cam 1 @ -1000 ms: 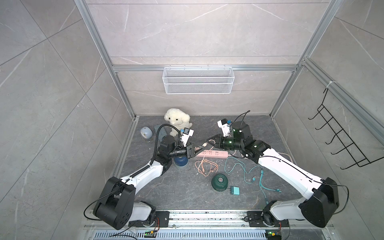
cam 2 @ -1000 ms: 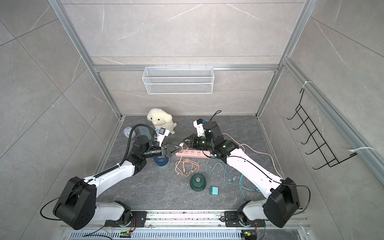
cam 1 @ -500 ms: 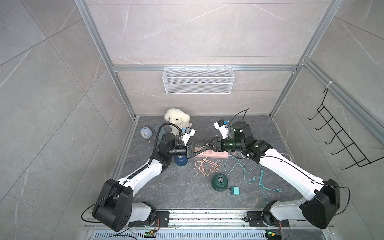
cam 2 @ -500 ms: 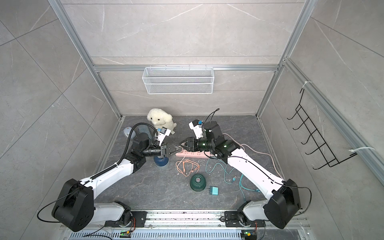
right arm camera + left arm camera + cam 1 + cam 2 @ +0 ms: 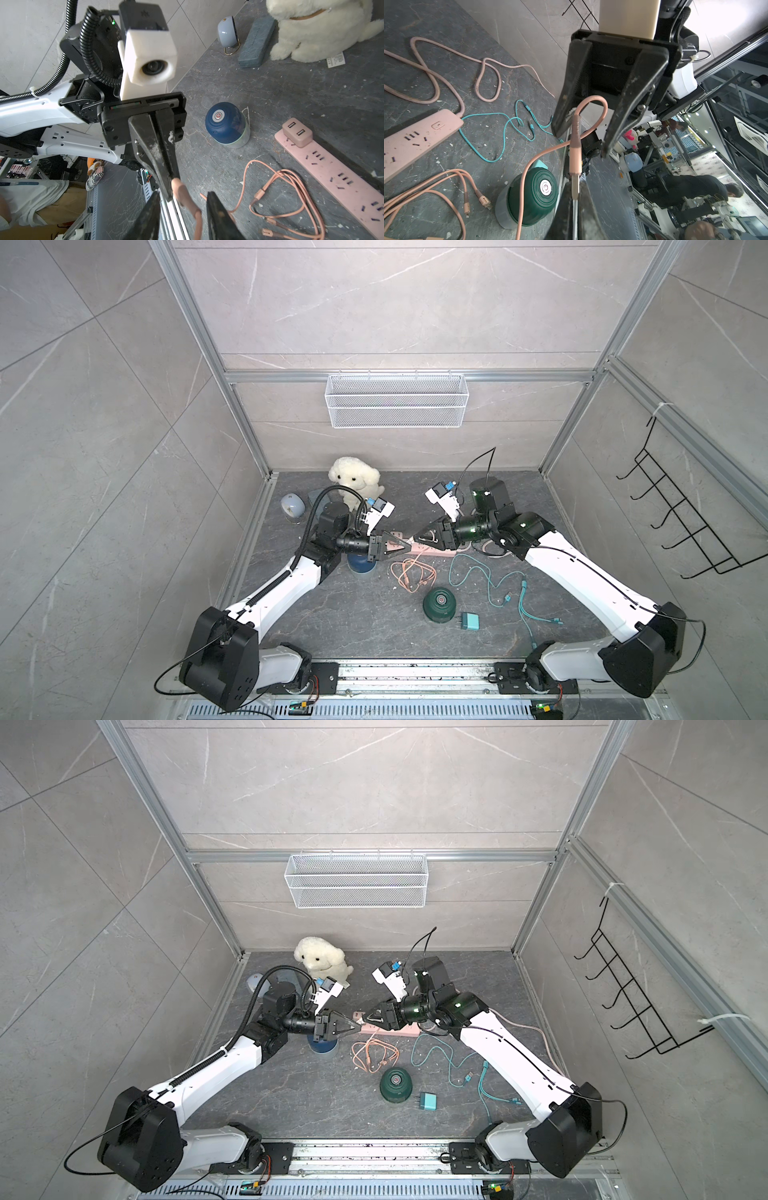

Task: Charge the cordless meat grinders
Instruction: Pick up the charging cable from the center of the board.

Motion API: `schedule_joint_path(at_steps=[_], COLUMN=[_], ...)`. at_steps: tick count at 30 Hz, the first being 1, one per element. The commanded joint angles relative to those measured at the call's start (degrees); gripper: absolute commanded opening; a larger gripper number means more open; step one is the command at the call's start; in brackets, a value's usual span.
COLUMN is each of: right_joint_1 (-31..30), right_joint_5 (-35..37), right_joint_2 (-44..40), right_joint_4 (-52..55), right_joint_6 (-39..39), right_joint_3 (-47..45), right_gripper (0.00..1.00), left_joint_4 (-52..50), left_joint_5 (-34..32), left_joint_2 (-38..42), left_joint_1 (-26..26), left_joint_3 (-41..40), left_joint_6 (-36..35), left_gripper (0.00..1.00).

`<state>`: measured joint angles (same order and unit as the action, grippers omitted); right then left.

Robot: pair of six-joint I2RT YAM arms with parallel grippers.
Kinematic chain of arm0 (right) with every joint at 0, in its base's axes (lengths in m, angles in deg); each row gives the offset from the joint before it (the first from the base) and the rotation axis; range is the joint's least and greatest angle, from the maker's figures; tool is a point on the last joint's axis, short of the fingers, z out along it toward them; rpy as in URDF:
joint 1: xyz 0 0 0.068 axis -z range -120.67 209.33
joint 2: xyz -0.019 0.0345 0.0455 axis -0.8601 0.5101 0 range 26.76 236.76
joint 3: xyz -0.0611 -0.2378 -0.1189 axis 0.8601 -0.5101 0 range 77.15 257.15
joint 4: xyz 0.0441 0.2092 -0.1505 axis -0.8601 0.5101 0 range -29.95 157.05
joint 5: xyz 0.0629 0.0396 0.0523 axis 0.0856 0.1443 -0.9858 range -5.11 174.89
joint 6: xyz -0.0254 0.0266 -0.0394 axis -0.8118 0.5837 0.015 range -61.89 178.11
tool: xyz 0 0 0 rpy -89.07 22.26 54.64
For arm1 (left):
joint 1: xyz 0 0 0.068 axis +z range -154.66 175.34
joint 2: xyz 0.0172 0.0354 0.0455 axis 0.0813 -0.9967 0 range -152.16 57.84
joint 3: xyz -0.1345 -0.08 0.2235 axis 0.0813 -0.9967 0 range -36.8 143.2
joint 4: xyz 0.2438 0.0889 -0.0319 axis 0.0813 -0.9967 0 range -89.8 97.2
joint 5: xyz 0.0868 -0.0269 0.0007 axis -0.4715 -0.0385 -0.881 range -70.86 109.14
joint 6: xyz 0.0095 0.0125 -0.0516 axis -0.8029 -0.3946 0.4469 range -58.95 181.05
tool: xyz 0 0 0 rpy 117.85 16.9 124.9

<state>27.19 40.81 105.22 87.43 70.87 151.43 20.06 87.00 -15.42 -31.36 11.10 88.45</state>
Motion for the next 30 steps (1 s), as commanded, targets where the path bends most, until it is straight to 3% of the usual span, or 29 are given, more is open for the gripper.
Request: schedule_joint_path(at_steps=[1, 11, 18, 21, 24, 30], right_joint_1=[0.2, 0.1, 0.1, 0.1, 0.1, 0.1], right_joint_5=[-3.9, -8.0, -9.4, -9.8, -9.9, -10.1], right_joint_2=[0.7, 2.9, 3.2, 3.2, 3.3, 3.2], right_joint_4=[-0.7, 0.3, 0.6, 0.7, 1.3, 2.3], right_joint_6=[-1.4, -0.8, -0.5, -0.3, -0.5, -1.3], right_joint_3=[2.1, 2.3, 1.9, 1.8, 1.7, 1.3], right_gripper=[0.41, 0.37, 0.19, 0.19, 0.27, 0.22], left_joint_4=[-1.3, -2.7, -3.0, -4.0, -4.1, -5.5], left_joint_5=[3.2, 3.7, 3.8, 3.7, 3.8, 3.8], left_joint_2=[2.1, 2.1, 2.0, 2.0, 2.0, 2.1], left_joint_1=[-0.1, -0.1, -0.1, -0.1, -0.1, 0.0], left_joint_3=[1.7, 2.7, 2.9, 3.4, 3.9, 4.3], left_joint_6=[-2.3, -3.5, -3.6, -4.3, -4.4, -5.2], left_gripper=[0.00, 0.00, 0.00, 0.00, 0.00, 0.00])
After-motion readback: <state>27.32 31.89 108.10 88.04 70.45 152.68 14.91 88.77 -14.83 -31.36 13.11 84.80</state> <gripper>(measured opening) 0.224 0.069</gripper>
